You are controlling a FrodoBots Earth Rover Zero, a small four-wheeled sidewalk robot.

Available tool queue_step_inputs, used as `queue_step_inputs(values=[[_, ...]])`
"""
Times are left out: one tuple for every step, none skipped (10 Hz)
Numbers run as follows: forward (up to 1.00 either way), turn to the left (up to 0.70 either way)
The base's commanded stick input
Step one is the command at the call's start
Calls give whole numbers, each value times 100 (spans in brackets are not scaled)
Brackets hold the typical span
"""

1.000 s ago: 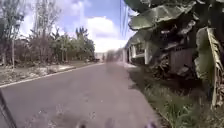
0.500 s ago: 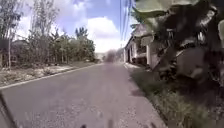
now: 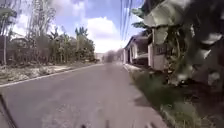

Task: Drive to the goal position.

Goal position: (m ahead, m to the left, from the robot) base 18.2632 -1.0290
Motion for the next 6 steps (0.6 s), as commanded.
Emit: queue_step_inputs(values=[[70,0],[70,0],[70,0],[70,0],[70,0],[70,0]])
